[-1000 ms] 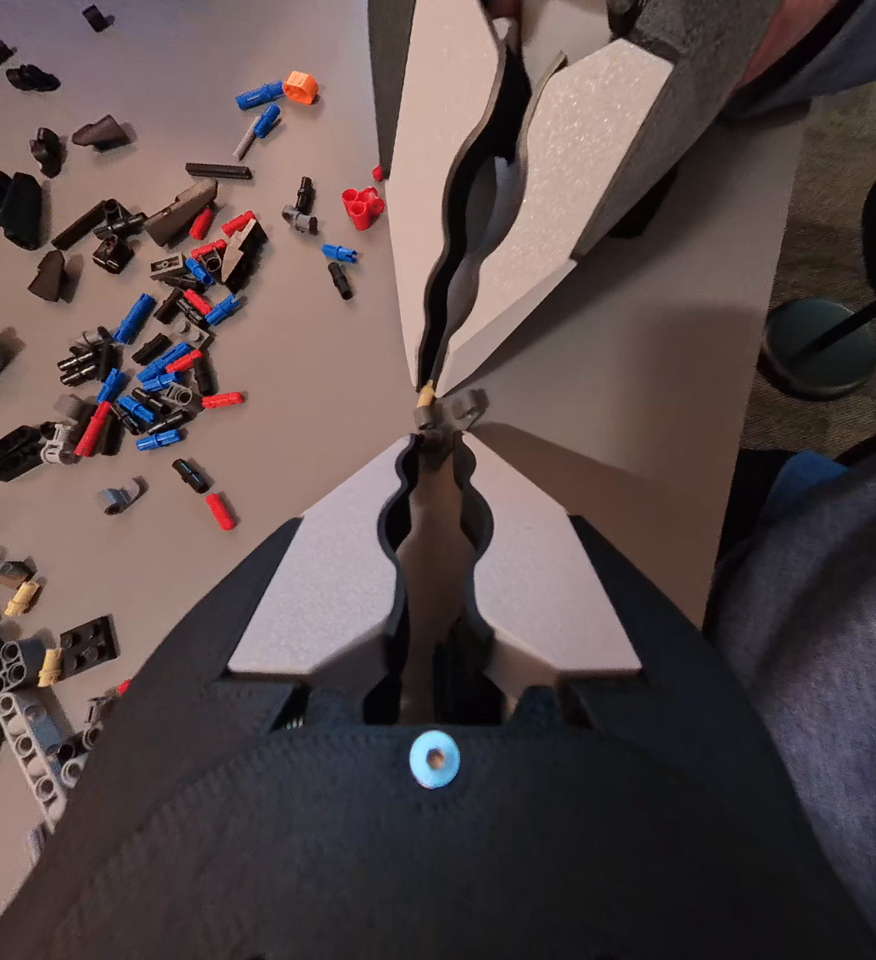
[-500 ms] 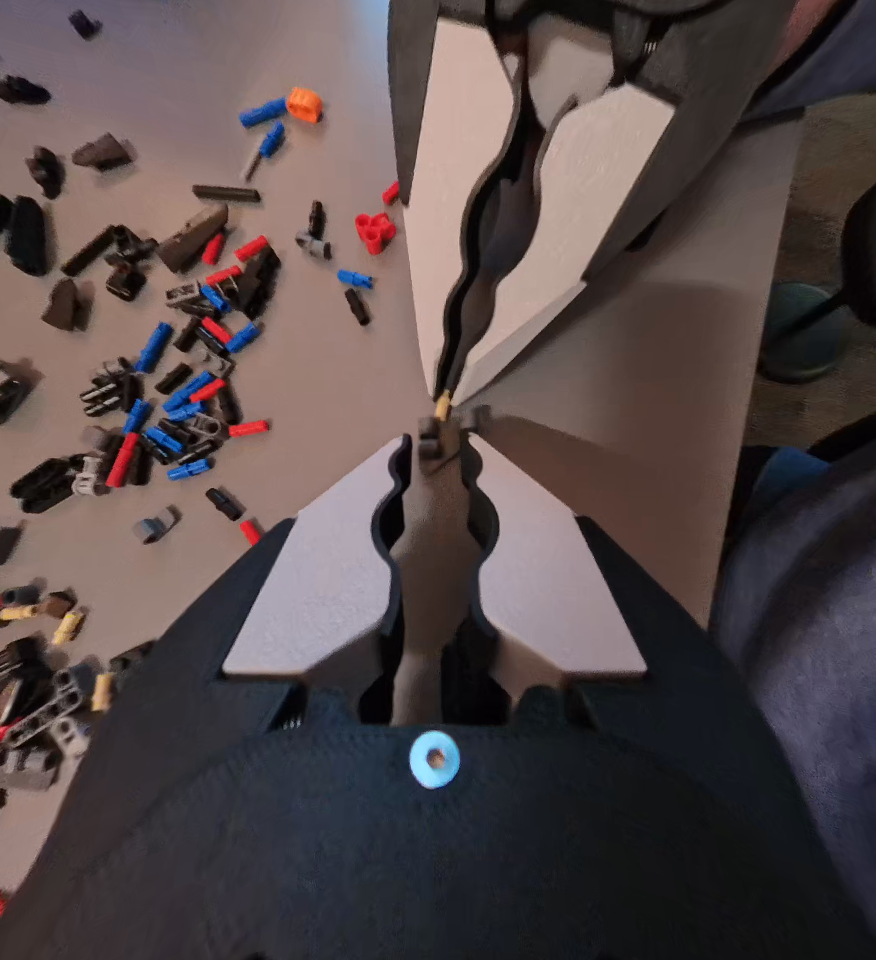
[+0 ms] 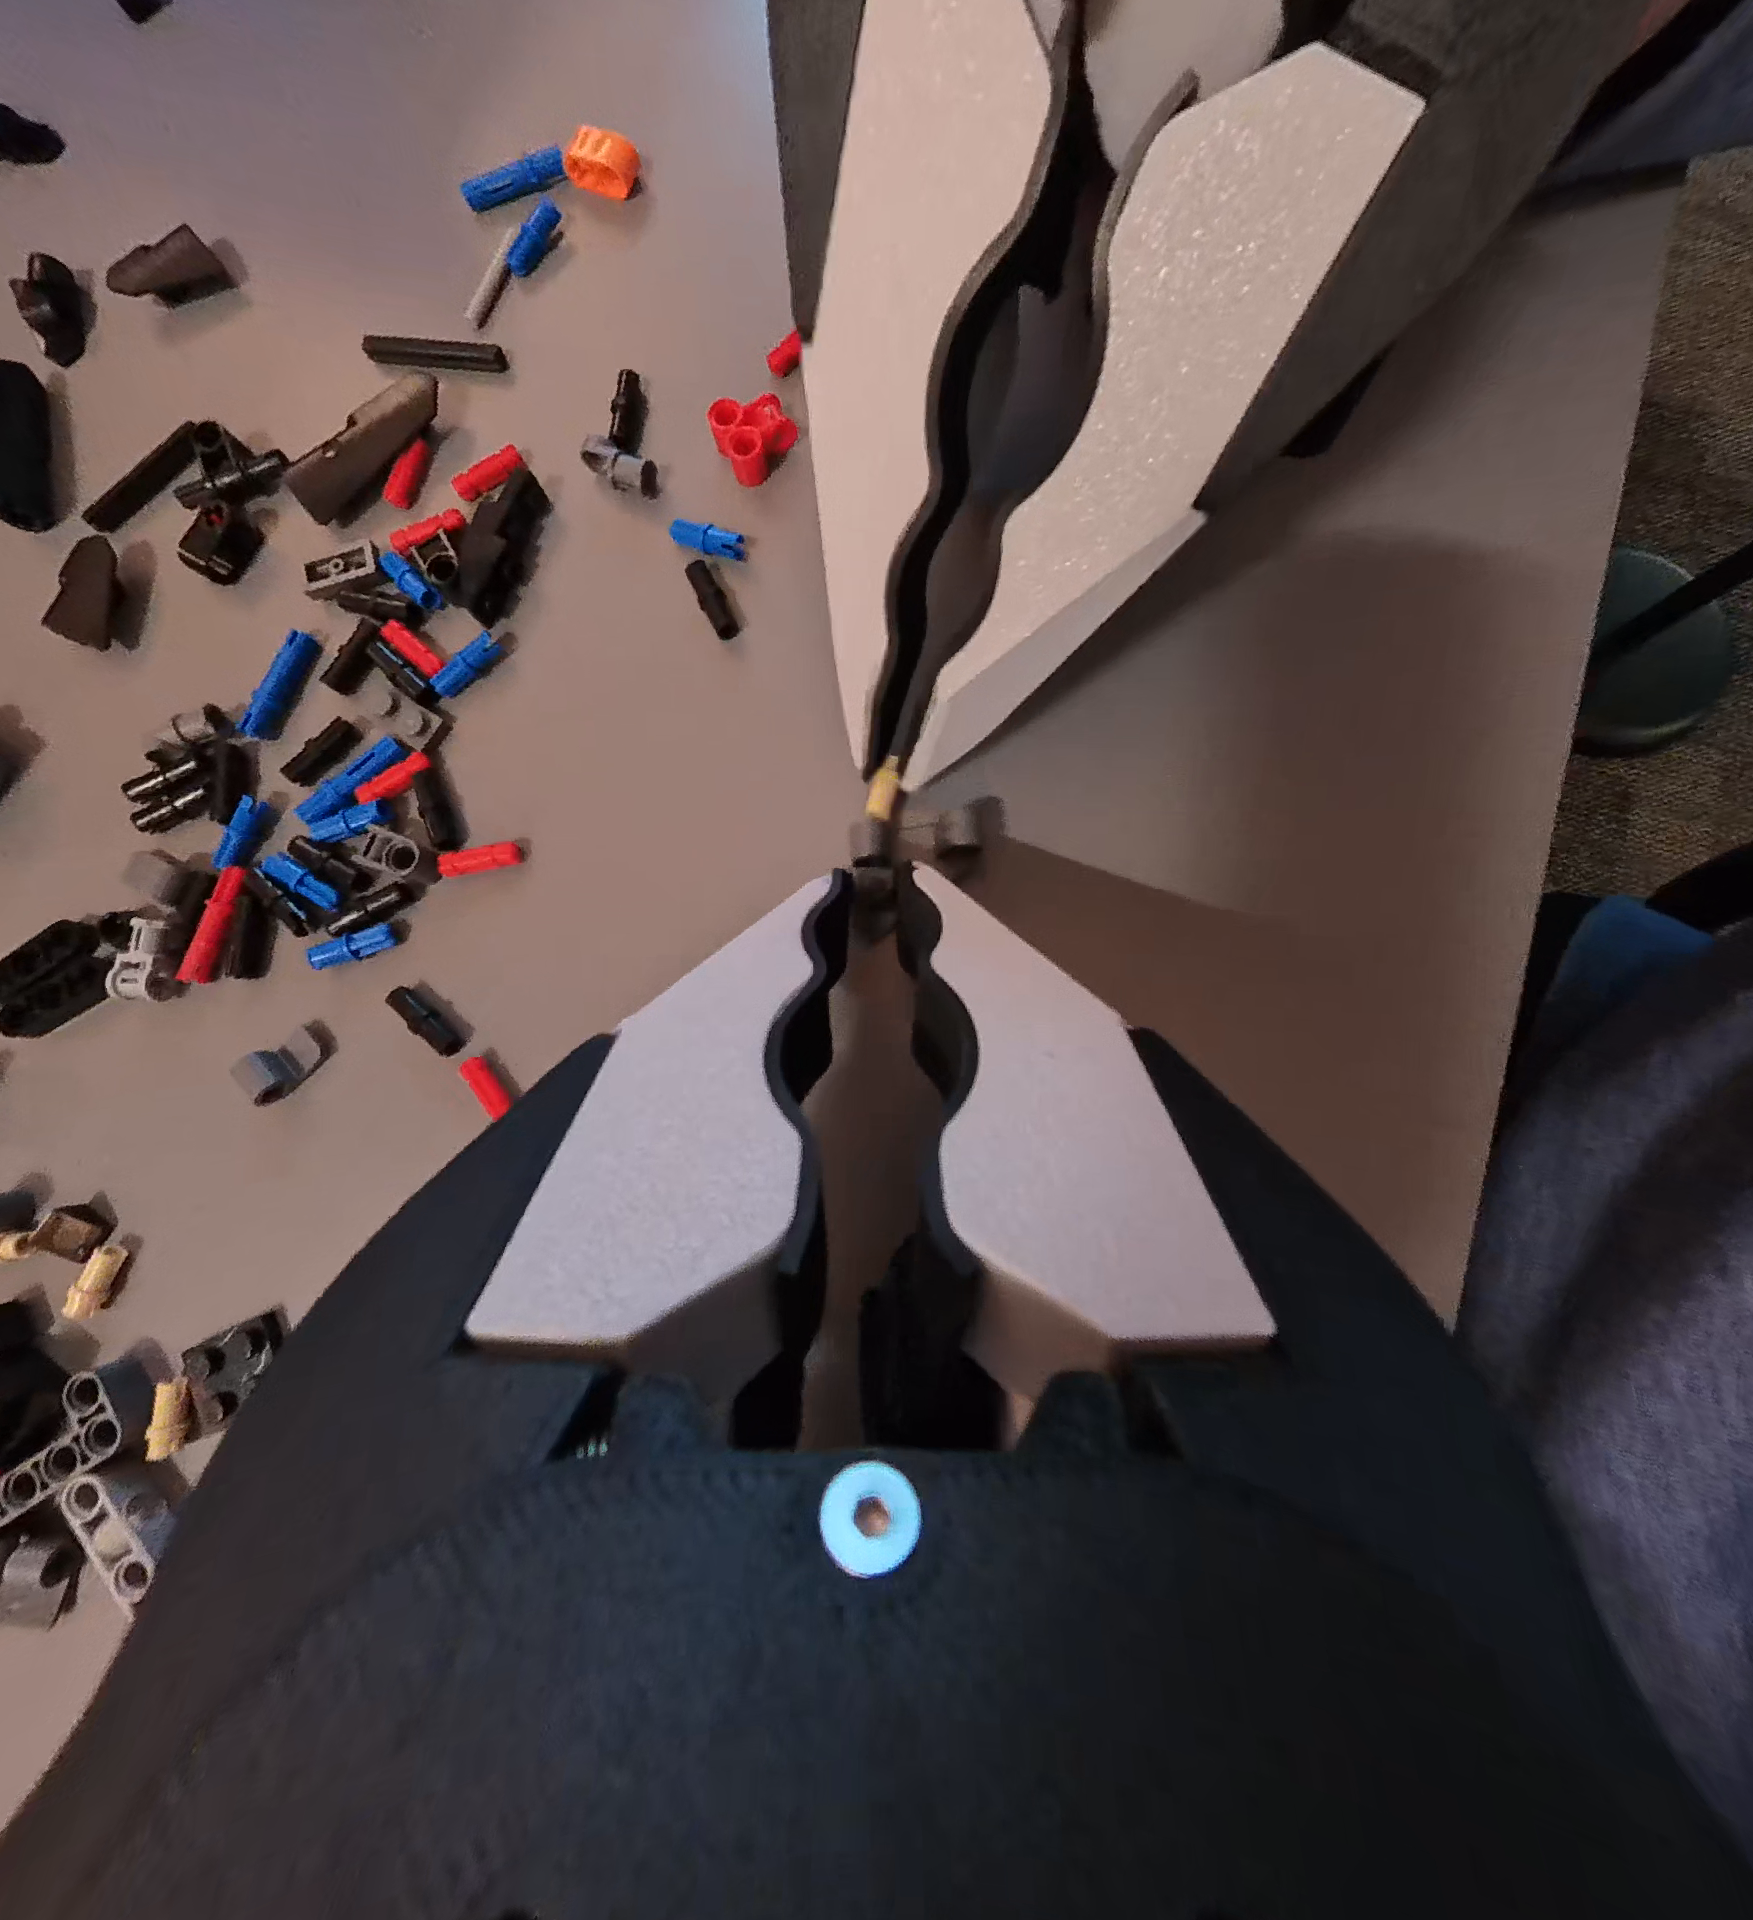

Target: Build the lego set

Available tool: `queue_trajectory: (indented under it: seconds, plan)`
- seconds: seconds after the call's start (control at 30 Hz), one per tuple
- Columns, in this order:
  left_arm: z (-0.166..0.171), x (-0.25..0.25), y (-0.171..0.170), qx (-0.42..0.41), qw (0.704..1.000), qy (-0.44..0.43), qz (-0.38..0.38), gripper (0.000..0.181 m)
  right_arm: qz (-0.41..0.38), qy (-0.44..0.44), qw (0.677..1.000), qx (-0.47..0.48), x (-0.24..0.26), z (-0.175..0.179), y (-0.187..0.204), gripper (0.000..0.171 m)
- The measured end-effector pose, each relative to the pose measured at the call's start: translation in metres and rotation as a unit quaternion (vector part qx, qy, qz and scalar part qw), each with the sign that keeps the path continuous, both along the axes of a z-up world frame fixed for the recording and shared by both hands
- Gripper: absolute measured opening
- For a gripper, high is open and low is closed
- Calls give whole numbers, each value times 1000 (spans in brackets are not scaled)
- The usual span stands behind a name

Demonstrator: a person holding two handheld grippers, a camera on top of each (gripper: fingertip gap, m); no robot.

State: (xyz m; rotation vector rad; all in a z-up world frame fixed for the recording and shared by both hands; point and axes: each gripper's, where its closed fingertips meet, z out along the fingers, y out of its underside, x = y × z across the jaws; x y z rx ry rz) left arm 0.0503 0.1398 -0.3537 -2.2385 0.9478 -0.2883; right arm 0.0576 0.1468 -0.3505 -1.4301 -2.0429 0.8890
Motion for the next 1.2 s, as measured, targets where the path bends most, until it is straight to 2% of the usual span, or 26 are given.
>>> queue_trajectory:
  seconds: [0.03,0.47,0.97,1.2]
  plan:
    - [0,0,0,-3,1000,-2,-2,6,-1,0,1000,-1,0,0,1,1]
    - [-1,1,1,-23,999,5,-24,6,16,-2,1000,9,-2,-2,1,1]
    - [-1,0,0,-42,998,-1,-55,7,101,4,995,14,-7,-1,-4,1]
    - [0,-1,0,-33,997,18,-61,6,91,9,996,-2,-5,3,-3,3]
